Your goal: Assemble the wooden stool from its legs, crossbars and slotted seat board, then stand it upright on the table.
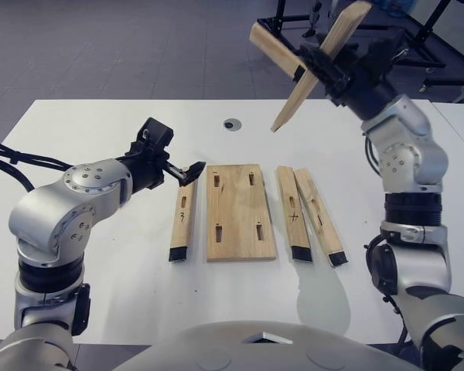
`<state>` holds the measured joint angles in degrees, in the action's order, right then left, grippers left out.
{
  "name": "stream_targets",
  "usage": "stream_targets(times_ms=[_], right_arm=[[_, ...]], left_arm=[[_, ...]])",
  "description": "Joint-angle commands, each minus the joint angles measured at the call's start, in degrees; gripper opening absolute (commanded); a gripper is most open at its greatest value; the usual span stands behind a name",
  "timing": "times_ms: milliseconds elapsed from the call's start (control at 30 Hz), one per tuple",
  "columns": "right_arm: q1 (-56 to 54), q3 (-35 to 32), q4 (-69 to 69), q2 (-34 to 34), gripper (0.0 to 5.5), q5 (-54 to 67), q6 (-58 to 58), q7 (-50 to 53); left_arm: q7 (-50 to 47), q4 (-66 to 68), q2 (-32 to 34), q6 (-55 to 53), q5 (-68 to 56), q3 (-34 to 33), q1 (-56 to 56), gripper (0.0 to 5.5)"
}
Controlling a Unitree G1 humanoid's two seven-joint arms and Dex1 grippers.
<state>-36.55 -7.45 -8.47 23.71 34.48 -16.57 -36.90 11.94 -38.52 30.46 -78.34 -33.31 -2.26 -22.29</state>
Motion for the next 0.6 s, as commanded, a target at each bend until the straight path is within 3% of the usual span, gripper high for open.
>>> stream_targets(times_ms=[33, 200, 367, 600], right_arm=[[-0.6, -0.9, -4.1, -1.4, 2.05, -1.4, -0.6, 0.8], [-4.3, -4.2, -10.0, 1.2, 2.05, 7.4, -12.9, -10.0], [-7.5, 1.0, -19.8, 3.6, 2.05, 1.1, -5.0, -28.3], [-14.6, -1.5, -35.5, 1.3, 2.05, 1.2, 2.4, -45.8]], left_arm=[[-1.6, 1.9, -1.7, 0.6, 2.1, -0.4, 1.8, 5.40], [-1.2, 5.2, -1.2, 3.5, 4.7, 0.0, 2.3, 5.40], [-0.3, 7.8, -1.1, 6.7, 7.1, 1.8, 2.7, 5.40], [2.9, 10.8, -0.2, 9.5, 8.5, 3.1, 3.6, 5.40]])
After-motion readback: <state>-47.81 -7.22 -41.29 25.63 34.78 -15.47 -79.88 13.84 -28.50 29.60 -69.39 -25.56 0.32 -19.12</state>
